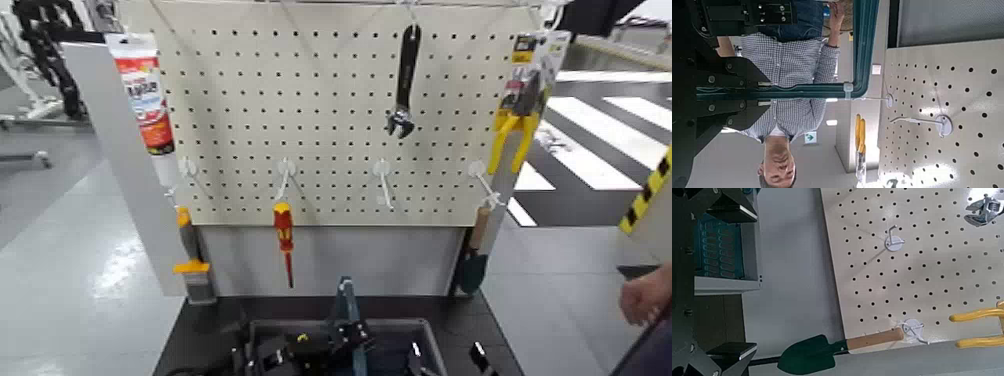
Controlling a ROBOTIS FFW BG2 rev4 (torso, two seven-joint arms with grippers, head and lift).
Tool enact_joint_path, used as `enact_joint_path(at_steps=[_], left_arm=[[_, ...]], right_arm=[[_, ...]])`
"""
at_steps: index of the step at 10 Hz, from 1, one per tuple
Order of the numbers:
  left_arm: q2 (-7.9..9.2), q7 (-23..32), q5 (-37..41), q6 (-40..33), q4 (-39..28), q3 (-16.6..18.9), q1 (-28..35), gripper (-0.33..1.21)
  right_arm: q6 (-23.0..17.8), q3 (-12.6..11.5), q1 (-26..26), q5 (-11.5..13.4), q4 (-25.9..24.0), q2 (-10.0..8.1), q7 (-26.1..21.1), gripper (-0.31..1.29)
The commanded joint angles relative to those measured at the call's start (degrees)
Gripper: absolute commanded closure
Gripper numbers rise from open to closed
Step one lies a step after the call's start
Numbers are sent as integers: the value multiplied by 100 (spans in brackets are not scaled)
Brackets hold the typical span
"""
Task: Grasp the handle of the crate.
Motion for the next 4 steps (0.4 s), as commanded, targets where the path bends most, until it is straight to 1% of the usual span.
enact_joint_path(at_steps=[1, 4], left_arm=[[-3, -12, -1, 6, 26, -6, -8, 118], [-3, -39, -1, -3, 52, -24, -17, 118]], right_arm=[[70, -8, -5, 26, -11, -7, 0, 15], [96, -17, -14, 149, -46, -25, 0, 15]])
